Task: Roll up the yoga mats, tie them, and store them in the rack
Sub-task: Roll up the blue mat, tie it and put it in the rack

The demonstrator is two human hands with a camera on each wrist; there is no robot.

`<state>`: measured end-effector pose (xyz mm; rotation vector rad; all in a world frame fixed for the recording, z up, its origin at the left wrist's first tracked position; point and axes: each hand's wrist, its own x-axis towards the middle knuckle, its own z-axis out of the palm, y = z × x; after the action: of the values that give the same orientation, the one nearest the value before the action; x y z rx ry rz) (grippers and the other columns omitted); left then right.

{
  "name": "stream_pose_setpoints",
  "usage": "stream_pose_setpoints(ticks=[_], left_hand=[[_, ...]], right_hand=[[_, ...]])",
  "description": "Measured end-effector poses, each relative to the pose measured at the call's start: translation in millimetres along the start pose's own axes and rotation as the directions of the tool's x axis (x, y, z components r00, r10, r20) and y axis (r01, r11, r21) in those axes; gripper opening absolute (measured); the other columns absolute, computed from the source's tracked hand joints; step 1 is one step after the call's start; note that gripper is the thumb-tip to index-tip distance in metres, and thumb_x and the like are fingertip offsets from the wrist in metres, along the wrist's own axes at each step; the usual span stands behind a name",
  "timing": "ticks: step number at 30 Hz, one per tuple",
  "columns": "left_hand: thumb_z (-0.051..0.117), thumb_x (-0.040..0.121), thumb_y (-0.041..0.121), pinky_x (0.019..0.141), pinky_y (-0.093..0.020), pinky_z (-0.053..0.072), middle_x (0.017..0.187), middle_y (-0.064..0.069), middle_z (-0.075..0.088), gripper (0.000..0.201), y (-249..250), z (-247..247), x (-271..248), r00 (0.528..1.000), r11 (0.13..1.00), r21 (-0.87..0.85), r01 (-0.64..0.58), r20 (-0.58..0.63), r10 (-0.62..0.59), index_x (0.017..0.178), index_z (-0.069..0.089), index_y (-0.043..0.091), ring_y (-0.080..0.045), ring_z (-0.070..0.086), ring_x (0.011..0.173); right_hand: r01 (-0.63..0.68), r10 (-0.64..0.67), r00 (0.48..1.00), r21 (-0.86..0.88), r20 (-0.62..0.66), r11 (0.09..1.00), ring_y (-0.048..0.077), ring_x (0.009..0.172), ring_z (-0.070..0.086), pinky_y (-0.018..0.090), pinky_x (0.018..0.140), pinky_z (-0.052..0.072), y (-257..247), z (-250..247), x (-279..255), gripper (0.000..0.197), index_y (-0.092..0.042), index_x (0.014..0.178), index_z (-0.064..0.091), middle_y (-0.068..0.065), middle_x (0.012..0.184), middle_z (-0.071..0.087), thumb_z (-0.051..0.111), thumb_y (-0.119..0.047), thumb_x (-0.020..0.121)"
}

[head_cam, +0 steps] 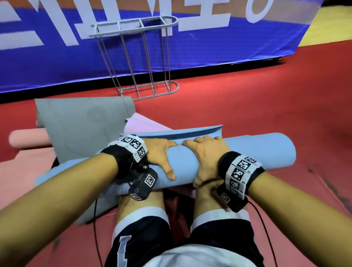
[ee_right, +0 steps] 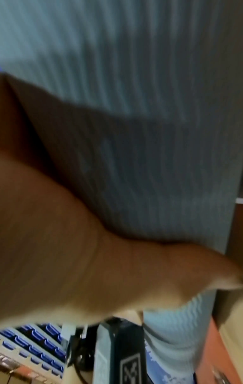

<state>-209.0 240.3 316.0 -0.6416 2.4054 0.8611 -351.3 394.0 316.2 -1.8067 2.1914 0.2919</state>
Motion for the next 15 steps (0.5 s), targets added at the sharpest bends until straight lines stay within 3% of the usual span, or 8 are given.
stream_pose_setpoints(ticks=[5,9,12,15], left_hand=[[0.074,0.036,0.087,0.094,-0.041,0.050,0.125,0.010,0.060,0.120,12.7,21.4,-14.0,0.962,0.931,0.361,0.051,-0.267,0.051,0.139,0.038,0.037,-0.020,0.060,0.112],[0.074,0.041,0.082,0.088,-0.039,0.050,0.121,0.006,0.060,0.114,14.1,32.7,-10.4,0.937,0.909,0.392,0.138,-0.350,0.009,0.136,0.036,0.034,-0.024,0.062,0.110],[0.074,0.038,0.083,0.084,-0.036,0.050,0.115,0.010,0.062,0.106,8.5,20.3,-7.1,0.945,0.925,0.360,0.122,-0.326,0.003,0.128,0.043,0.036,-0.021,0.063,0.102],[0.071,0.032,0.086,0.091,-0.039,0.052,0.116,0.016,0.065,0.109,0.5,8.0,-4.2,0.953,0.958,0.261,0.120,-0.302,-0.037,0.129,0.045,0.044,-0.019,0.063,0.102]], right_hand=[[-0.028,0.012,0.992,0.129,0.125,0.991,0.017,0.098,0.065,0.038,0.086,0.055,7.0,-19.8,23.5,0.107,-0.044,0.124,0.046,-0.016,0.105,0.066,0.086,-0.067,0.028],[-0.007,-0.018,0.991,0.180,0.136,0.984,0.013,0.095,0.066,0.032,0.085,0.055,9.1,-22.3,32.0,0.108,-0.048,0.126,0.048,-0.020,0.103,0.066,0.089,-0.065,0.028],[0.050,-0.058,0.998,0.188,0.037,0.981,0.015,0.112,0.060,0.033,0.092,0.049,11.9,-16.4,31.4,0.109,-0.045,0.135,0.047,-0.017,0.123,0.061,0.088,-0.067,0.036],[0.107,-0.101,0.992,0.077,-0.080,0.991,0.022,0.134,0.045,0.043,0.110,0.034,12.0,-5.0,23.7,0.121,-0.032,0.152,0.033,-0.006,0.150,0.042,0.083,-0.072,0.049]])
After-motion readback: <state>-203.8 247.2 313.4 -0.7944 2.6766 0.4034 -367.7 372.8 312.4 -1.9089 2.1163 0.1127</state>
